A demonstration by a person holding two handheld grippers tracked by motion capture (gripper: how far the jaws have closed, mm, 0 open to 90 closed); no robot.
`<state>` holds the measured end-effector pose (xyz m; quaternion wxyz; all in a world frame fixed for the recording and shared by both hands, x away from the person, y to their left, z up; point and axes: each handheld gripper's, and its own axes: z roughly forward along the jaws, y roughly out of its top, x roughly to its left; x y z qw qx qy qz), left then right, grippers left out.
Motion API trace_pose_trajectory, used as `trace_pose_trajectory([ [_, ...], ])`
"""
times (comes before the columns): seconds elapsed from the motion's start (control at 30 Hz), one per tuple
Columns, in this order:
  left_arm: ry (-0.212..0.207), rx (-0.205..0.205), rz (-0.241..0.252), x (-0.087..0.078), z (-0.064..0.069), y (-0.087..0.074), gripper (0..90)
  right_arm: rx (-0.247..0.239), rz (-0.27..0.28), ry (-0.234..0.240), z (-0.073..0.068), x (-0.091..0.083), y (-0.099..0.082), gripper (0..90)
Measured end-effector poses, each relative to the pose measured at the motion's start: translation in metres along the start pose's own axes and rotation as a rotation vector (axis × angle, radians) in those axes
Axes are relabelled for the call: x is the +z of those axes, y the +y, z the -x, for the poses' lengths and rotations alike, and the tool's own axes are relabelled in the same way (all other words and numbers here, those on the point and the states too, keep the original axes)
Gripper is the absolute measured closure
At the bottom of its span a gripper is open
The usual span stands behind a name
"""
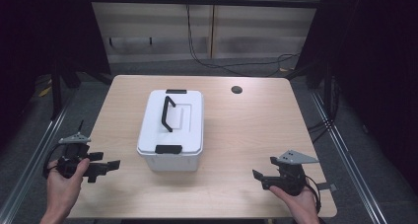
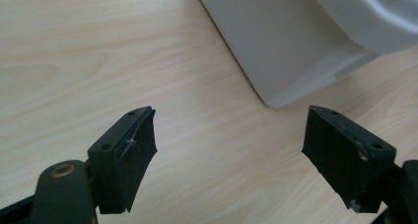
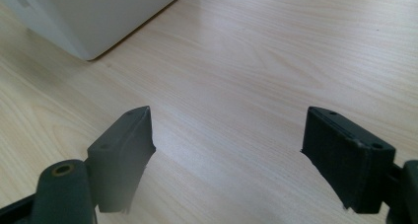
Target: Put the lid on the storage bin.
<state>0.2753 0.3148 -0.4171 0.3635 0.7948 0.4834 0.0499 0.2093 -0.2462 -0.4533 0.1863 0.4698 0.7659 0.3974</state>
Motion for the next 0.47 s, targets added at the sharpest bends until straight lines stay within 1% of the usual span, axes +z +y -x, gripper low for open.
trace_pose_trajectory([
  [0.03,-0.001,-0.004,-0.003,0.001,-0.001,-0.002,19.9,0.0,0.001,-0.002,0.0,0.0,0.0,19.0],
  [0.1,-0.005,-0.027,0.004,0.004,-0.006,-0.005,19.9,-0.002,0.003,0.0,0.0,0.0,0.0,19.0],
  [0.13,-0.005,-0.027,0.004,0.004,-0.006,-0.005,20.0,-0.002,0.003,0.0,0.0,0.0,0.0,19.0],
  [0.2,0.01,-0.034,-0.008,0.008,-0.007,-0.01,19.9,-0.004,0.002,0.0,0.0,0.001,0.0,19.0],
  [0.23,-0.009,-0.035,-0.01,0.012,-0.005,-0.014,19.9,-0.008,0.001,0.001,0.0,0.001,0.0,19.0],
  [0.27,-0.009,-0.035,-0.01,0.012,-0.005,-0.014,19.9,-0.008,0.001,0.001,0.0,0.001,0.0,19.0],
  [0.3,0.0,-0.015,-0.024,0.016,-0.005,-0.018,19.9,-0.01,-0.001,-0.001,0.0,0.002,0.0,19.0],
  [0.33,0.0,-0.015,-0.024,0.016,-0.005,-0.018,19.9,-0.01,-0.001,-0.001,0.0,0.002,0.0,19.0],
  [0.37,0.025,-0.006,-0.036,0.018,-0.003,-0.019,19.9,-0.013,-0.012,-0.008,0.0,0.004,0.0,19.0],
  [0.4,0.025,-0.006,-0.036,0.018,-0.003,-0.019,19.9,-0.013,-0.012,-0.008,0.0,0.004,0.0,19.0],
  [0.43,0.005,-0.008,-0.034,0.02,0.0,-0.021,19.9,-0.033,-0.03,-0.036,0.001,0.006,-0.001,20.1],
  [0.47,0.005,-0.008,-0.034,0.02,0.0,-0.021,19.6,-0.033,-0.03,-0.036,0.001,0.006,-0.001,20.1],
])
